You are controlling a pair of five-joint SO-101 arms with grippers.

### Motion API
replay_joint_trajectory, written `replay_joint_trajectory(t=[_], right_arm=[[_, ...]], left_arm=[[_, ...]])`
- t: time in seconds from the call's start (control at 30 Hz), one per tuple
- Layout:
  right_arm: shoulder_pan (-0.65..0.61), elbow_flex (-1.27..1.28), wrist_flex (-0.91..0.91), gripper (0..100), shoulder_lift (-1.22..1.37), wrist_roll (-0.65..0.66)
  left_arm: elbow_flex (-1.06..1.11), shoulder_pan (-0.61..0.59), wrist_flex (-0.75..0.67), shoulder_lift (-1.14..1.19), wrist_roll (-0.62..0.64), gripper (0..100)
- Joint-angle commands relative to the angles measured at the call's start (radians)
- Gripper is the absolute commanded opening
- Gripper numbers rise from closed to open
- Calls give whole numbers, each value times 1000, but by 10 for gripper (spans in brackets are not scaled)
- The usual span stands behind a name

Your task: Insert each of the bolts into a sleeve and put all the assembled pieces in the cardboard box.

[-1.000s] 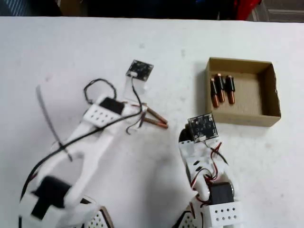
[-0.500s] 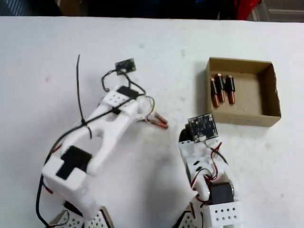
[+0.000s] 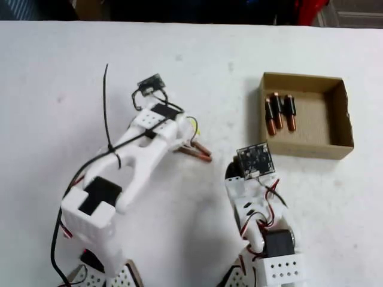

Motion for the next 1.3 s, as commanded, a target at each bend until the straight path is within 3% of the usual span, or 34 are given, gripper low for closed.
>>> replay_joint_trajectory(t=[0.0, 0.37, 1.27], right_arm=[[5, -5, -21, 16, -12, -2], [2, -5, -21, 16, -12, -2], [2, 9, -25, 16, -12, -2]], left_arm=[[-28, 7, 25, -12, 15, 238], [-121, 5, 43, -4, 9, 238], [-123, 10, -2, -1, 14, 238]])
